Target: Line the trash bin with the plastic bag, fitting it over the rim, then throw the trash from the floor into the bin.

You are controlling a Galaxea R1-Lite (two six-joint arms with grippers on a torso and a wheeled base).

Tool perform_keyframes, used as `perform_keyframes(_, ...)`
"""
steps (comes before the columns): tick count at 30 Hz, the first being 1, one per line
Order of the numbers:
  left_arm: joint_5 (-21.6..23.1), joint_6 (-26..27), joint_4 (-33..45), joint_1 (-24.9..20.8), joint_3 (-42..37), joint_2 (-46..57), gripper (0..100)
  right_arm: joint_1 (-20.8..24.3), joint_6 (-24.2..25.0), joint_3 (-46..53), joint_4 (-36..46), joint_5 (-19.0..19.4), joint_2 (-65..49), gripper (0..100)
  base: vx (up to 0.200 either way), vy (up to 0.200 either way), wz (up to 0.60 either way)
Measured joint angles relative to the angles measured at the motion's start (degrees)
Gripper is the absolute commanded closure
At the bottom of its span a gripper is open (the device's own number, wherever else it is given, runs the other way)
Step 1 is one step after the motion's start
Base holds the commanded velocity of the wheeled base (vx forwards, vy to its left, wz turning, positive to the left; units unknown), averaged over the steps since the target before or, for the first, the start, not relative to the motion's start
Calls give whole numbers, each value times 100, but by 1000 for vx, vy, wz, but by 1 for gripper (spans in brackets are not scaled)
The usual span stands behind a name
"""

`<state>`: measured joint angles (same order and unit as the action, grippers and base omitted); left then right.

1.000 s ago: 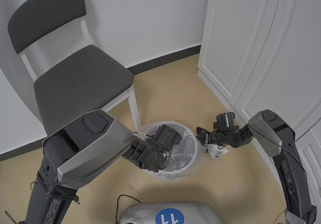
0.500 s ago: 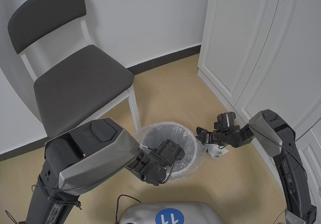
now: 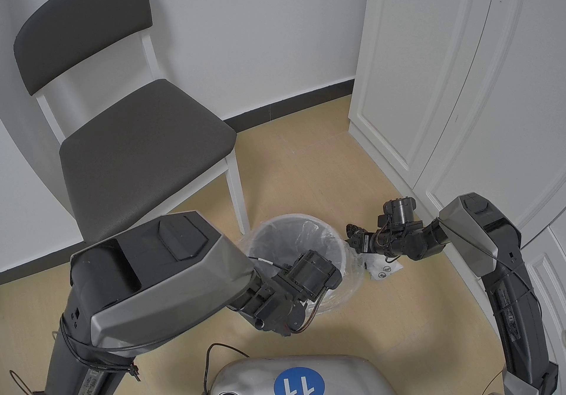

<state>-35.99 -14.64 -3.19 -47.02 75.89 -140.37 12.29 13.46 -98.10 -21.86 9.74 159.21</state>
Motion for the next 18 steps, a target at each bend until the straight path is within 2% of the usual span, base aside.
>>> perform_keyframes(10,-11,356,93,210,1192,-395,0,0,2,0,0,0,0,0,0,0,0)
perform_keyframes(18,-66,428,608,278,2138,-1031,0,0,6,0,-1,5,0,0,0,0,0)
